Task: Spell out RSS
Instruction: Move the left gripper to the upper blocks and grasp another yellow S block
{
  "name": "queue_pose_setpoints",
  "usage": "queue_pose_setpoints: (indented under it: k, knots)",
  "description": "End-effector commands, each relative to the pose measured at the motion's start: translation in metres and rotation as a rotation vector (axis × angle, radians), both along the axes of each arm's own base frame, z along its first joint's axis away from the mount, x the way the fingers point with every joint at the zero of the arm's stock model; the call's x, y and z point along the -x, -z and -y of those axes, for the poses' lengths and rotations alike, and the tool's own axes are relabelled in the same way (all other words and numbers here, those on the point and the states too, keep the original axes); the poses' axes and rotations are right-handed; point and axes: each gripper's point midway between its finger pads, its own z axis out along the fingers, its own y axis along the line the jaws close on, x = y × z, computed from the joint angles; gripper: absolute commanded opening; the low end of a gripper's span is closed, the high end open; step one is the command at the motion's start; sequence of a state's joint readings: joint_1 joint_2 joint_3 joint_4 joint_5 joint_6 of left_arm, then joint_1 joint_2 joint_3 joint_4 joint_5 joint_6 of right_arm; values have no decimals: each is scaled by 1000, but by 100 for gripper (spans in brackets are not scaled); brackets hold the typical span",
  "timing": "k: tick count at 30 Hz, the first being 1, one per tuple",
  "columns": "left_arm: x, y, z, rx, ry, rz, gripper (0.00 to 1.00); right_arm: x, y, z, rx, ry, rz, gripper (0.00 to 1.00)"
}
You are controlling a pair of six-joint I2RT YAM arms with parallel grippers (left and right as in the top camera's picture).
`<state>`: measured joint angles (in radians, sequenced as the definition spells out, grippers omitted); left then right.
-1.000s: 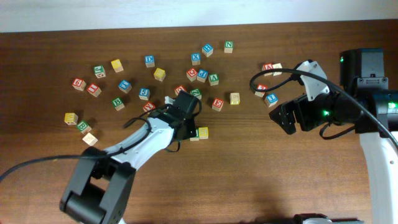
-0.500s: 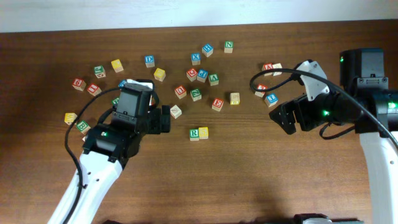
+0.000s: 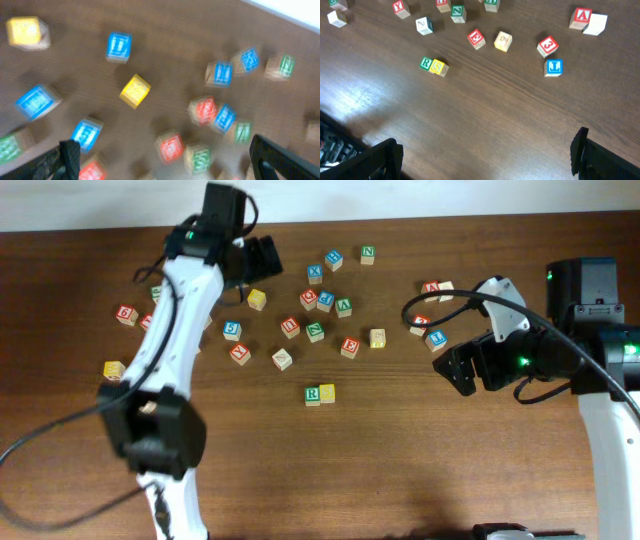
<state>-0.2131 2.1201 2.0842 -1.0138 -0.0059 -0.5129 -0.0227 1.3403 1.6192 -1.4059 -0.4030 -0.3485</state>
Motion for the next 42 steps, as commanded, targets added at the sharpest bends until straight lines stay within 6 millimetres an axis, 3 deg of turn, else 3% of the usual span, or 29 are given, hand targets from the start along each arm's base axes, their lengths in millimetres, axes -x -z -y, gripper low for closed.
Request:
queue_pose_setpoints:
  k: [1, 7, 13, 19, 24, 27, 31, 42]
  knots:
    - [-30, 37, 17, 119, -189, -69, 100, 0, -3, -1, -6, -12, 16, 98]
    - [-37, 91, 8, 18, -372, -106, 100, 0, -3, -1, -6, -12, 16, 98]
    - [-34, 126, 6, 27, -481, -163, 100, 0, -3, -1, -6, -12, 16, 98]
    - [-38, 140, 0, 17, -550, -150, 100, 0, -3, -1, -6, -12, 16, 98]
    - [-40, 169, 7, 45, -559, -184, 96, 0, -3, -1, -6, -12, 16, 98]
    - [-48, 167, 7, 52, -561, -153, 88, 0, -3, -1, -6, -12, 16, 98]
    - [-48, 167, 6, 50, -562, -148, 62, 0, -3, -1, -6, -12, 16, 98]
    - [-43, 169, 5, 38, -562, -169, 32, 0, -3, -1, -6, -12, 16, 98]
